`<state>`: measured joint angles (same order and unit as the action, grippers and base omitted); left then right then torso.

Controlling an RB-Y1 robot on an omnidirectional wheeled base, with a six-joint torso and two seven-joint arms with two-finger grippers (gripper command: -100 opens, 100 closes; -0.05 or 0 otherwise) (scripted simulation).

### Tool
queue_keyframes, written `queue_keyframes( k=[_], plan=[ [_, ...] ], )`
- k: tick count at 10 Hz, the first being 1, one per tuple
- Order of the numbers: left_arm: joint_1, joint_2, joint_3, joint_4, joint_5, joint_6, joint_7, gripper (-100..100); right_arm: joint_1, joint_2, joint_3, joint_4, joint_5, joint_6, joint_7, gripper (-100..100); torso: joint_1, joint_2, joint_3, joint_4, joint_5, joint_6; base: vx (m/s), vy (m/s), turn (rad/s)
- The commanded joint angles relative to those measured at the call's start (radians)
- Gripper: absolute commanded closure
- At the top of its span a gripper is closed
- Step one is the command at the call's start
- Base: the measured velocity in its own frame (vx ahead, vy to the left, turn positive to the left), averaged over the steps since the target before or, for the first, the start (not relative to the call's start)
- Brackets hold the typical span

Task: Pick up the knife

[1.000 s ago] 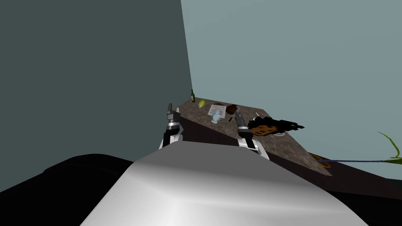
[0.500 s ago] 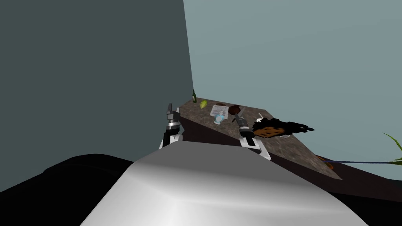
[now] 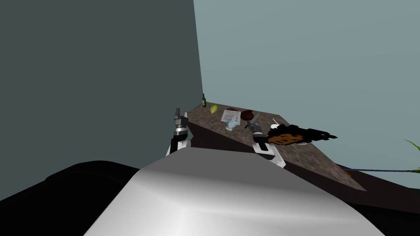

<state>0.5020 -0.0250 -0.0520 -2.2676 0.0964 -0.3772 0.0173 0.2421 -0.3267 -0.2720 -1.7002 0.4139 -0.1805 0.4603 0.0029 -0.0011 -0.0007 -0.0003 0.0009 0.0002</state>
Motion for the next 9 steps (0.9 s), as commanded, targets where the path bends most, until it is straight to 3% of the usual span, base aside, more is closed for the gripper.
queue_keyframes(
  k=[1, 2, 9],
  plan=[
    [0.0, 0.0, 0.0, 0.0, 0.0, 0.0, 0.0, 0, -0.023, -0.019, -0.021, 0.05, 0.027, 0.009, 0.034, -100, 0.0, 0.0, 0.0, 0.0, 0.0, 0.0, 0.02, 0.063, -0.002],
    [0.0, 0.0, 0.0, 0.0, 0.0, 0.0, 0.0, 0, -0.023, -0.019, -0.021, 0.054, 0.027, 0.009, 0.034, -100, 0.0, 0.0, 0.0, 0.0, 0.0, 0.0, 0.015, 0.048, -0.005],
    [0.0, 0.0, 0.0, 0.0, 0.0, 0.0, 0.0, 0, -0.092, -0.09, -0.092, 0.21, 0.136, 0.068, 0.158, -100, 0.001, -0.002, -0.001, 0.0, 0.0, 0.0, 0.029, 0.063, -0.002]
  ],
)
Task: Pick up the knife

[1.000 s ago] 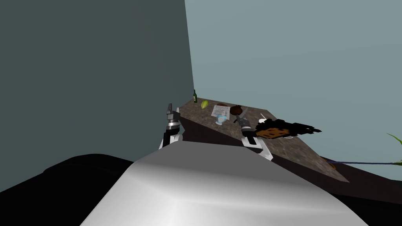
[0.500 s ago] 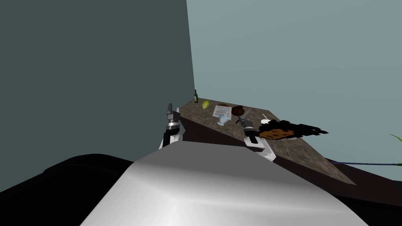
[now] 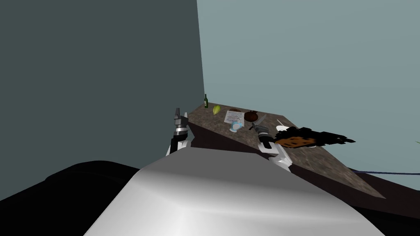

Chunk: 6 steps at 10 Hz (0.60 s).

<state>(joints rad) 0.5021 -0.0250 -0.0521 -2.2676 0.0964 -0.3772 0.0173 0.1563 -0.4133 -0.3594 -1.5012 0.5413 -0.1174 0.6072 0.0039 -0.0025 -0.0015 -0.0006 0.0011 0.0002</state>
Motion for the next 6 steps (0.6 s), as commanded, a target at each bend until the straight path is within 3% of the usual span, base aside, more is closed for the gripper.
queue_keyframes(
  k=[1, 2, 3, 6],
  plan=[
    [0.0, 0.0, 0.0, 0.0, 0.0, 0.0, 0.0, 0, 0.0, 0.0, 0.0, 0.0, 0.0, 0.0, 0.0, -100, 0.0, 0.0, 0.0, 0.0, 0.0, 0.0, 0.016, 0.026, -0.004],
    [0.0, 0.0, 0.0, 0.0, 0.0, 0.0, 0.0, 0, 0.0, 0.0, -0.001, 0.002, 0.002, 0.001, 0.004, 0, -0.002, 0.001, 0.001, 0.0, 0.0, 0.0, 0.003, 0.005, 0.0],
    [0.0, 0.0, 0.0, 0.0, 0.0, 0.0, 0.0, 0, -0.037, -0.031, 0.032, 0.051, -0.035, -0.032, 0.015, -100, -0.003, 0.002, 0.001, 0.0, -0.001, 0.0, 0.038, 0.037, -0.189],
    [0.0, 0.0, 0.0, 0.0, 0.0, 0.0, 0.0, 0, -0.073, -0.061, 0.064, 0.115, -0.072, -0.065, 0.027, -100, 0.0, 0.0, 0.0, 0.0, 0.0, 0.0, 0.044, 0.058, -0.132]
  ],
)
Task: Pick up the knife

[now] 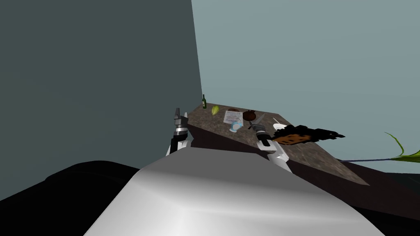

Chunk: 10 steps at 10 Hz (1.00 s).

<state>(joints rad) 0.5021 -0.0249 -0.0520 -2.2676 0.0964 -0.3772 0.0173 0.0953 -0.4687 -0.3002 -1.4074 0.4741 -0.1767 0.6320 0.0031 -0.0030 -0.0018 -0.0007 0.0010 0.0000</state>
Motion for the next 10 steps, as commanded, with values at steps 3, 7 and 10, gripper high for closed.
queue_keyframes(
  k=[3, 7, 10],
  plan=[
    [0.0, 0.0, 0.0, 0.0, 0.0, 0.0, 0.0, 0, -0.086, -0.068, 0.071, 0.119, -0.079, -0.072, 0.026, -100, 0.0, 0.0, 0.0, 0.0, 0.0, 0.0, 0.045, 0.058, -0.148],
    [0.0, 0.0, 0.0, 0.0, 0.0, 0.0, 0.0, 0, -0.122, -0.099, 0.103, 0.201, -0.116, -0.105, 0.037, -100, -0.001, 0.0, 0.0, 0.0, -0.001, 0.0, 0.028, 0.041, -0.092],
    [0.0, 0.0, 0.0, 0.0, 0.0, 0.0, 0.0, 0, -0.196, -0.16, 0.169, 0.302, -0.189, -0.171, 0.061, -100, 0.0, -0.001, -0.001, -0.001, 0.0, -0.001, 0.041, 0.066, -0.164]
  ],
)
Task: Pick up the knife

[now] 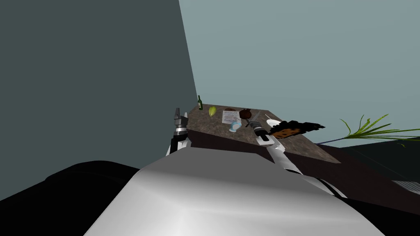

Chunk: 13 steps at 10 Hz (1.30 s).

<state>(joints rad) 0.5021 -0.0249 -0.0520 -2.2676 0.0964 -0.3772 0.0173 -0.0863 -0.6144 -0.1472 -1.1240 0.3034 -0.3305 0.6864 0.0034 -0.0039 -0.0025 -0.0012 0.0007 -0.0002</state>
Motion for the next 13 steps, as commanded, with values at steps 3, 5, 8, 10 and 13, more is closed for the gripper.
queue_keyframes(
  k=[3, 5, 8, 10, 13],
  plan=[
    [0.0, 0.0, 0.0, 0.0, 0.0, 0.0, 0.0, 0, -0.051, -0.046, 0.049, 0.094, -0.055, -0.05, 0.018, -100, 0.0, 0.0, 0.0, 0.0, 0.0, 0.0, 0.034, 0.058, -0.112],
    [0.0, 0.0, 0.0, 0.0, 0.0, 0.0, 0.0, 0, -0.087, -0.077, 0.081, 0.153, -0.092, -0.083, 0.03, -100, -0.001, 0.0, 0.0, 0.0, 0.0, 0.0, 0.036, 0.056, -0.144],
    [0.0, 0.0, 0.0, 0.0, 0.0, 0.0, 0.0, 0, -0.121, -0.101, 0.109, 0.2, -0.123, -0.112, 0.041, -100, 0.0, 0.001, 0.0, 0.0, 0.0, -0.001, 0.023, 0.054, -0.091],
    [0.0, 0.0, 0.0, 0.0, 0.0, 0.0, 0.0, 0, -0.121, -0.102, 0.11, 0.202, -0.124, -0.114, 0.042, 100, -0.004, 0.002, 0.001, 0.0, -0.001, -0.001, 0.001, 0.003, 0.001],
    [0.0, 0.0, 0.0, 0.0, 0.0, 0.0, 0.0, 0, -0.121, -0.102, 0.11, 0.202, -0.124, -0.114, 0.042, 100, -0.005, 0.003, 0.001, 0.0, -0.001, -0.001, 0.0, 0.0, 0.0]
  ],
)
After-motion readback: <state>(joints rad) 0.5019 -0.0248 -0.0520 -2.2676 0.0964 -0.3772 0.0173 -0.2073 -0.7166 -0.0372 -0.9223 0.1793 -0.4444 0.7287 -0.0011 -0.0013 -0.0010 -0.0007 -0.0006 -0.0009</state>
